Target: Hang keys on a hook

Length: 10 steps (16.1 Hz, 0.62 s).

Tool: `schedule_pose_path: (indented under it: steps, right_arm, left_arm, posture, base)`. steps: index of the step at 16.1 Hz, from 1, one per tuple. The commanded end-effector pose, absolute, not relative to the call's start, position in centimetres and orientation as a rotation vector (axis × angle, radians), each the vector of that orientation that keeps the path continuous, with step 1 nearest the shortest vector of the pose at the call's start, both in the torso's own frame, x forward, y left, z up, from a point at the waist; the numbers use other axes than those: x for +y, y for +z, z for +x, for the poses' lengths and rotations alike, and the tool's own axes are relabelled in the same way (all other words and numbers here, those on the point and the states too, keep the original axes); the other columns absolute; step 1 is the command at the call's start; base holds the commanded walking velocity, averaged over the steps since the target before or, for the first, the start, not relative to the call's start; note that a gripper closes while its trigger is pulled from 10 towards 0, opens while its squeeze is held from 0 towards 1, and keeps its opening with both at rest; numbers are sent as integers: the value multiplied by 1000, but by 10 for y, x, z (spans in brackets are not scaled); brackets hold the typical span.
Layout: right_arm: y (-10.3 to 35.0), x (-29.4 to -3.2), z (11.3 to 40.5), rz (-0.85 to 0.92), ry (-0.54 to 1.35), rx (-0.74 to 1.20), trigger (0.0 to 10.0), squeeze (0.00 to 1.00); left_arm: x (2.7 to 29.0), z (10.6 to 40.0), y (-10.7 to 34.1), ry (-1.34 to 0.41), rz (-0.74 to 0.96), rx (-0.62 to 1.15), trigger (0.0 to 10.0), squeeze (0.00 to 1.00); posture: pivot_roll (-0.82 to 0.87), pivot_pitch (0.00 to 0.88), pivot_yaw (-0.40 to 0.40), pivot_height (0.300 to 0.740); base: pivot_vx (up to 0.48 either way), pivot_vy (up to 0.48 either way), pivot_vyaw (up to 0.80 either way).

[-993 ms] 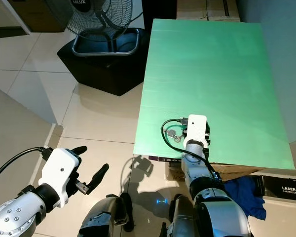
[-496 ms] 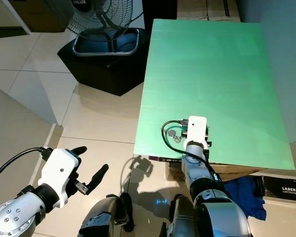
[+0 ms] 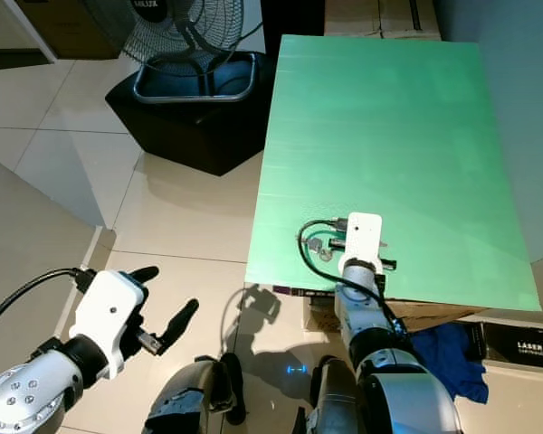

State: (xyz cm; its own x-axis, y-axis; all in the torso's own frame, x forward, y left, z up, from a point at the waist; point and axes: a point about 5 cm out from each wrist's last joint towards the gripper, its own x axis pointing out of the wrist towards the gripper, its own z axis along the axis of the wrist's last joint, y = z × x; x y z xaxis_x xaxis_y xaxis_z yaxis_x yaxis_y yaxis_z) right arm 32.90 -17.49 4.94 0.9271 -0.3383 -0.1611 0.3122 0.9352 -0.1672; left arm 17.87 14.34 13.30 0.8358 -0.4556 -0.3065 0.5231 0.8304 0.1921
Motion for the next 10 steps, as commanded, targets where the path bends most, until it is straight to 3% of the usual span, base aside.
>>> schedule_pose_path:
  steps: [1, 10]
  right_arm:
    - [34, -173, 318, -140, -336, 250, 0, 0]
    - [43, -171, 324, -152, -324, 196, 0, 0]
  left_arm:
    - [146, 176, 128, -521, 285, 280, 10000, 0]
    - [146, 177, 128, -520, 283, 280, 10000, 0]
  posture:
    - [57, 307, 127, 713]
    - [54, 307, 126, 713]
  base:
    - [0, 0, 0]
    - [0, 0, 0]
